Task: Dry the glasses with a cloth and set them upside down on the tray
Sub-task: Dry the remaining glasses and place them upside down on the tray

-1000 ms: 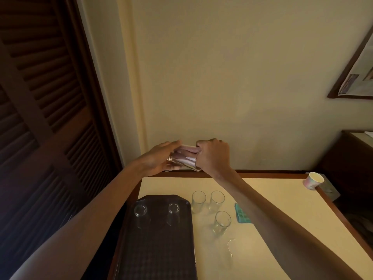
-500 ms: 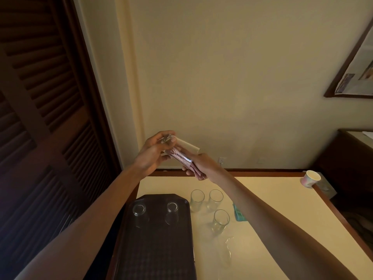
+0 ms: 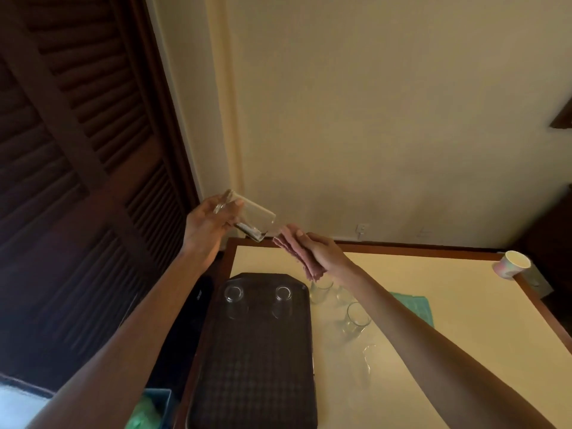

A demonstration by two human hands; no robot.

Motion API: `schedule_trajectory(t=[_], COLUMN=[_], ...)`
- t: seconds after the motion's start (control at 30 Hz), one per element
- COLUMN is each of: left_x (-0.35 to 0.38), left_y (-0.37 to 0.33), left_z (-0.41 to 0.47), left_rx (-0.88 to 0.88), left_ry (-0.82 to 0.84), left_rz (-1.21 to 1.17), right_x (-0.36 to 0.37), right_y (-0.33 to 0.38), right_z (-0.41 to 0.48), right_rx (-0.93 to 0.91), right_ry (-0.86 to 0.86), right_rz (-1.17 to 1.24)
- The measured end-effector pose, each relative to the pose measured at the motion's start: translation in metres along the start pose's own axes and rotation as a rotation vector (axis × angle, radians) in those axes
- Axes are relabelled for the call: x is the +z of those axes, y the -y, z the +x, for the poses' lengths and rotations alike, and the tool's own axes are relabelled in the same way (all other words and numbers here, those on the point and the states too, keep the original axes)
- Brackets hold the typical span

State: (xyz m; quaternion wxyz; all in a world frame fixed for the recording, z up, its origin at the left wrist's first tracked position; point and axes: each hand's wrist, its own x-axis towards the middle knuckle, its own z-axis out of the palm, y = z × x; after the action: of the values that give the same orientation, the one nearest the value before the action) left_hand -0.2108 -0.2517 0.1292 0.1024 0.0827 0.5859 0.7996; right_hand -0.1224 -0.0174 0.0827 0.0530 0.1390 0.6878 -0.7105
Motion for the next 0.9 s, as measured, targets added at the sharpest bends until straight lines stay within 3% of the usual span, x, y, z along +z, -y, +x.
schedule_trajectory(t=[0.13, 0.33, 0.6, 0.9], left_x=[-0.031, -0.077, -0.105, -0.123], left_y=[0.025, 0.075, 0.138, 0.189], left_z=[-0.015, -0.048, -0.088, -0.106], left_rx=[-0.003, -0.076, -0.182, -0.25], left_ry=[-0.111, -0.197, -0.073, 0.003], left_rz=[0.139, 0.368, 0.833, 1.028], right_x=[0.008, 0.032, 0.05, 0.043], right_y=[-0.026, -0.07, -0.121, -0.137], right_z=[0.009, 0.026, 0.035, 0.038], right_rx=[0.136, 0.22, 0.361, 0.307], right_ry=[0.042, 0.034, -0.076, -0.109], right_rz=[0.25, 0.228, 0.285, 0.257])
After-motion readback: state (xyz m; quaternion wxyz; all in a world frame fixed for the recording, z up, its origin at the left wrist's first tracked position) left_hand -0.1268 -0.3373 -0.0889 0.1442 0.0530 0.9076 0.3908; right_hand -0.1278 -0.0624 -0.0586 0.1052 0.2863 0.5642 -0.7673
